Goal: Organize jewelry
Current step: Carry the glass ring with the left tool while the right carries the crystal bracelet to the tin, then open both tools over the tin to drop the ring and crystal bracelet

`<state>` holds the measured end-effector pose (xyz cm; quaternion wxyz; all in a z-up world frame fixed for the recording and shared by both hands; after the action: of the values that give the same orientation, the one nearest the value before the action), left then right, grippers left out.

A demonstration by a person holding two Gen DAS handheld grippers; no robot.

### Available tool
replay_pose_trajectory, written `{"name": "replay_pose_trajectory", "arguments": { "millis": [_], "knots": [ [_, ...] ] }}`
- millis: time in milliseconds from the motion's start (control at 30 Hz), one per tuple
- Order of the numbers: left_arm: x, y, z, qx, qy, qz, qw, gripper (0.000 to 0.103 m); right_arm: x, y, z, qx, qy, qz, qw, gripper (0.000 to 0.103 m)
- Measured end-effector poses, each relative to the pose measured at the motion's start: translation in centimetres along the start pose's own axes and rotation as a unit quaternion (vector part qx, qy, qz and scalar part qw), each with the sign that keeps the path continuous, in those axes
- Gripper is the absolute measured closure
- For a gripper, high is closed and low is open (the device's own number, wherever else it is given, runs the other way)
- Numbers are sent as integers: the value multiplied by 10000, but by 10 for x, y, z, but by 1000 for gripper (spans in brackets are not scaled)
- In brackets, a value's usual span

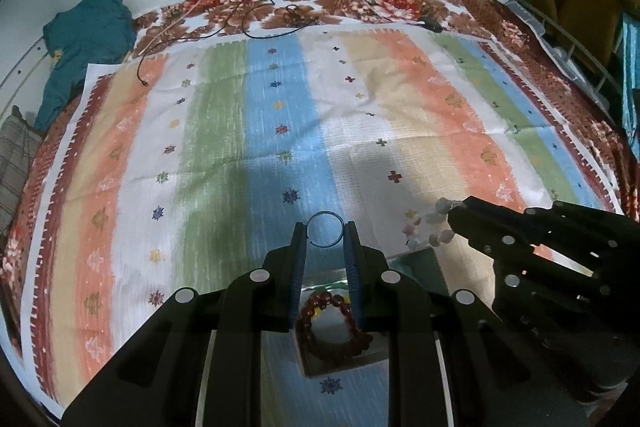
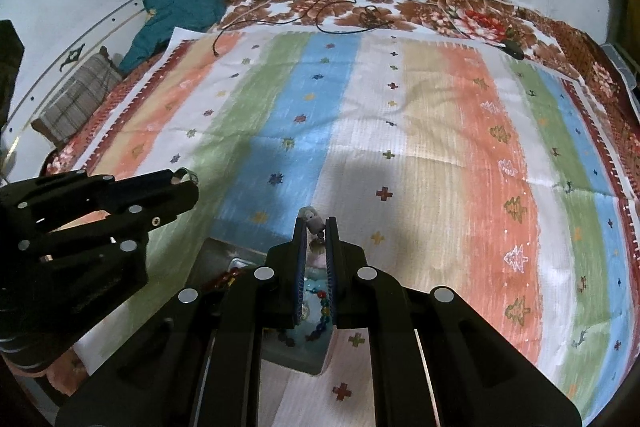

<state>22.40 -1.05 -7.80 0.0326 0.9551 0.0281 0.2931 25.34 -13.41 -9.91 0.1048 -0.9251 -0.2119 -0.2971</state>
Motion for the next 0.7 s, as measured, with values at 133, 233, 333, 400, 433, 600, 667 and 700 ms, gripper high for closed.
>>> {"name": "replay_pose_trajectory", "arguments": {
  "millis": [133,233,333,400,433,600,667,700],
  "knots": [
    [-7,2,-8,-41,17,1,10000,85,-9,-7,-7,50,-16,9,10000,93],
    [-11,3,-12,-36,15,27,10000,85,-16,-10,-14,111,-8,47,9999,93],
    [-14,3,-17,-79,12,-12,10000,85,-23,-13,-15,145,-58,41,9999,93],
    [-17,4,-18,-82,-5,-33,10000,85,-26,-14,-16,158,-65,45,9998,93],
    [-18,5,-17,-87,-26,-38,10000,85,-27,-14,-16,168,-67,44,9998,93],
    [-24,8,-15,-77,-100,-21,9999,82,-30,-16,-18,207,-59,52,9998,92],
    [-26,4,-13,-39,-154,-84,9998,62,-31,-15,-19,114,-75,2,9999,76],
    [-26,2,-13,-26,-158,-109,9998,60,-32,-13,-19,55,-54,4,10000,70]
  ]
}}
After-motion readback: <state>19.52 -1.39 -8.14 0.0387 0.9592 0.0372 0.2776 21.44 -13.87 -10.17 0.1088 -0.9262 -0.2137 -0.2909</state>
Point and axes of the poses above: each gripper's, at about its wrist camera, not at the fingertips, and z roughly the way its jaws point, y to its right, x to its top, the point moved 5 cm from there along z, roughly the way its jaws point, and after that the axes turned 4 degrees about -z, right-handed, at the moved point
